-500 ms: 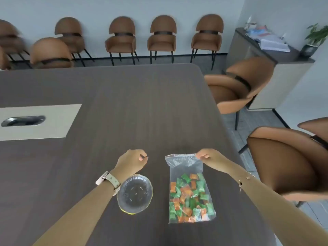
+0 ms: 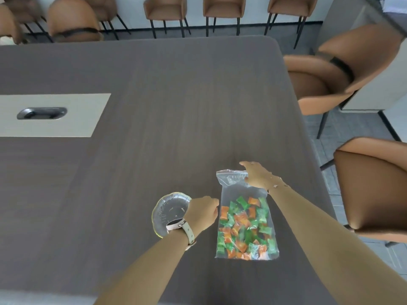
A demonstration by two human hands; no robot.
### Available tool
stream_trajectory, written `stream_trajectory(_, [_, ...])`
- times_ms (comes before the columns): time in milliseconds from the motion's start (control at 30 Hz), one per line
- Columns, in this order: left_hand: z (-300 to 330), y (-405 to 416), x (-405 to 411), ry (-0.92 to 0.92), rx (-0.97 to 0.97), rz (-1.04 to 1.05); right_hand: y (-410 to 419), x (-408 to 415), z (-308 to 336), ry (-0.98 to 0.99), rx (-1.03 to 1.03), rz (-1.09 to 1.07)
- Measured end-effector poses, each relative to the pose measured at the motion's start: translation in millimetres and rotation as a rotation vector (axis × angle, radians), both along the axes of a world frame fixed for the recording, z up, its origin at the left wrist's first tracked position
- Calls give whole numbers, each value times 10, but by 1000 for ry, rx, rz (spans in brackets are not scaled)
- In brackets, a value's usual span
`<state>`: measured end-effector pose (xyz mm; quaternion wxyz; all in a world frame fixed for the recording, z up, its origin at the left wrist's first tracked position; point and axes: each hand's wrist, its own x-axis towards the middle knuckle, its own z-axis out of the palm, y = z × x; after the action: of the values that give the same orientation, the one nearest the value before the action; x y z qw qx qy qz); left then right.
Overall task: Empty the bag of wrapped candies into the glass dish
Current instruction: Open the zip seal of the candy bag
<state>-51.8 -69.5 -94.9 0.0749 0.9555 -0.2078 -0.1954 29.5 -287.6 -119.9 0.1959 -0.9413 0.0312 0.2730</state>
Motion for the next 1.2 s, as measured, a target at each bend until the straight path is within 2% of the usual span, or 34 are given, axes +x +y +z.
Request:
stream_trajectory(167, [-34, -175, 65, -50, 32, -33, -27, -16, -170, 43, -156, 96])
stream_trajectory(267, [-30, -246, 101, -70, -29, -2, -33, -94, -107, -21, 6, 74])
stream_trajectory(367, [20, -340, 141, -124, -115, 30, 58, -222, 78, -102, 109, 165])
stream_trajectory(467, [117, -431, 230, -205, -169, 39, 115, -291, 291, -214, 118, 252])
stream_trajectory(567, [268, -518, 313, -272, -43, -24, 109, -332, 464, -255, 144, 244])
stream_trajectory(667, [329, -566, 403, -344, 3, 14, 33, -377, 588, -296, 170, 190])
stream_trajectory(867, [510, -577, 429, -371, -184, 87, -114, -424, 804, -345, 176, 163])
stream_trajectory(1033, [682, -621, 421, -442, -247, 141, -85, -400, 966, -383, 123, 195])
stream_trajectory(1200, [871, -604, 512, -121, -441, 433, -26, -375, 1128, -398, 92, 230])
